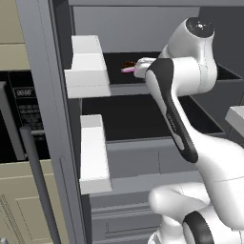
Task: Take the cake and cupcake from the fridge and place them on the empty tray on the dining counter.
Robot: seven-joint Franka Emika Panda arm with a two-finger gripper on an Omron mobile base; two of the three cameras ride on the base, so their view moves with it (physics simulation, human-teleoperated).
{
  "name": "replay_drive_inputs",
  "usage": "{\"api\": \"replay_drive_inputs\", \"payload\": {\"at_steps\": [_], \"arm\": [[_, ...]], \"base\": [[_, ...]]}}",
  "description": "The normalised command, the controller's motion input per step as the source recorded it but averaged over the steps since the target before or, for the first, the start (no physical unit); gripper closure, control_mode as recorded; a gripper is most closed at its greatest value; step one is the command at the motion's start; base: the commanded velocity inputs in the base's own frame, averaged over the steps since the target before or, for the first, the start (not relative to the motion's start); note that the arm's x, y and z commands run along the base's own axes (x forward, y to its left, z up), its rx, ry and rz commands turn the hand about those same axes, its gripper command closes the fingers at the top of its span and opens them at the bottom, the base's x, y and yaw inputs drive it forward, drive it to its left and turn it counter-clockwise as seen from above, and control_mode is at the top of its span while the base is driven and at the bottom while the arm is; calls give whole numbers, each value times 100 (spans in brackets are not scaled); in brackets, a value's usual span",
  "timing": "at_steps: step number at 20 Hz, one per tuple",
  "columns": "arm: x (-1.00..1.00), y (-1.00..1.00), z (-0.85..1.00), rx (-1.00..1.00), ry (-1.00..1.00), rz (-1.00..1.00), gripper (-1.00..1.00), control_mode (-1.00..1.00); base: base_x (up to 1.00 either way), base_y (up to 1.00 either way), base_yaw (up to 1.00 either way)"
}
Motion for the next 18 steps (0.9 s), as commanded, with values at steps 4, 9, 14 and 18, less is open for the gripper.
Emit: {"api": "replay_drive_inputs", "payload": {"at_steps": [4, 9, 14, 18], "arm": [[64, 18, 2, 0, 0, 0, -100, -100], [72, 17, 0, 0, 0, 0, -100, -100], [74, 13, 0, 0, 0, 0, -100, -100], [74, 12, 0, 0, 0, 0, -100, -100]], "base": [[0, 0, 0], [0, 0, 0], [0, 0, 0], [0, 0, 0]]}}
